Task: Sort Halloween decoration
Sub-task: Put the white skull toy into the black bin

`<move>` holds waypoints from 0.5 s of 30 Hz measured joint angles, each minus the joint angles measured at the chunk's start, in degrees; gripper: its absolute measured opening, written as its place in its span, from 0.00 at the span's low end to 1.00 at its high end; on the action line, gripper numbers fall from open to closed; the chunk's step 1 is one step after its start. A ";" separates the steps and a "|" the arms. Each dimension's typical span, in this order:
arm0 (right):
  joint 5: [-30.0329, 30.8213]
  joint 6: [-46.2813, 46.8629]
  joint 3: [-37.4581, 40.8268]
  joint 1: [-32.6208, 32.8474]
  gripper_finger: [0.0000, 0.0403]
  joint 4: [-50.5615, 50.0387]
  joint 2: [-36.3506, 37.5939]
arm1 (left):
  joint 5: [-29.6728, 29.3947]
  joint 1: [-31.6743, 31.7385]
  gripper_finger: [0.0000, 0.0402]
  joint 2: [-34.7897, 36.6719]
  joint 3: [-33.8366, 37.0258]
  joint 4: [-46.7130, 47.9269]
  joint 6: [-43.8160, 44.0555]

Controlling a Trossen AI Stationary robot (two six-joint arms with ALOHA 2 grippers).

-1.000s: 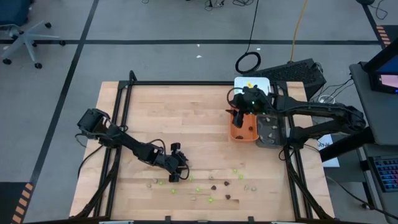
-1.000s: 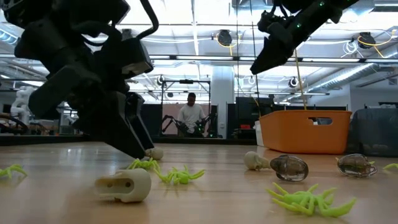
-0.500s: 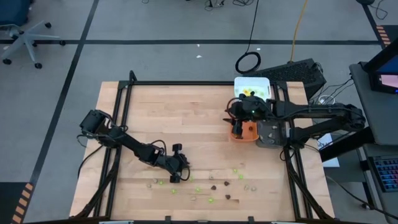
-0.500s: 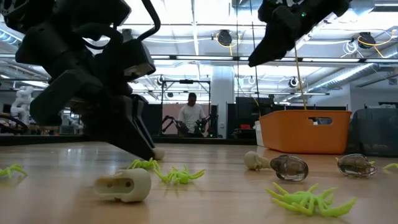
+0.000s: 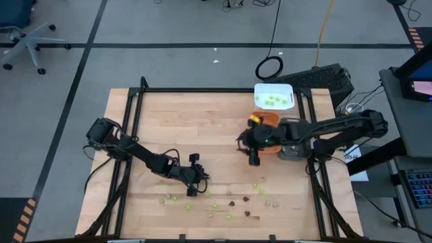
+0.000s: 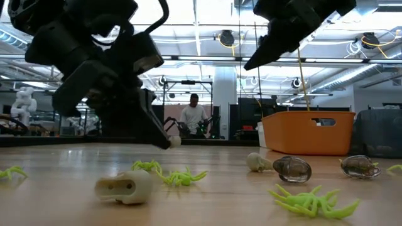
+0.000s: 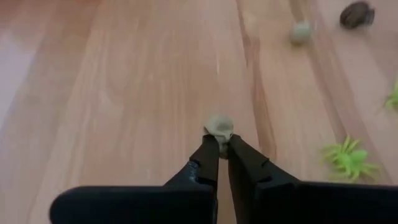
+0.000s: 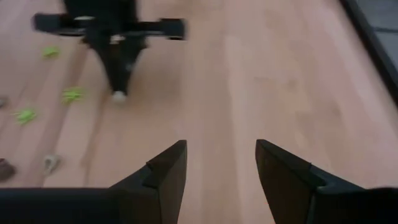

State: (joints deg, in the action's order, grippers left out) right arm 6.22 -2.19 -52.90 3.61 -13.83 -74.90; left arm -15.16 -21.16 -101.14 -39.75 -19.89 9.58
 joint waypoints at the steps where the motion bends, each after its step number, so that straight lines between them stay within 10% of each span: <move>1: -0.01 -0.24 0.00 1.05 0.44 1.08 -1.07 | 0.02 0.09 0.04 0.33 0.00 -0.20 0.00; 15: -5.03 15.92 0.01 8.09 0.44 25.56 -19.93 | -4.57 -0.07 0.04 6.55 -0.07 -3.59 -9.99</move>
State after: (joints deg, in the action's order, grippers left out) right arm 1.19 13.72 -52.89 11.69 11.73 -94.83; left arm -19.73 -21.23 -94.59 -39.81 -23.48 -0.41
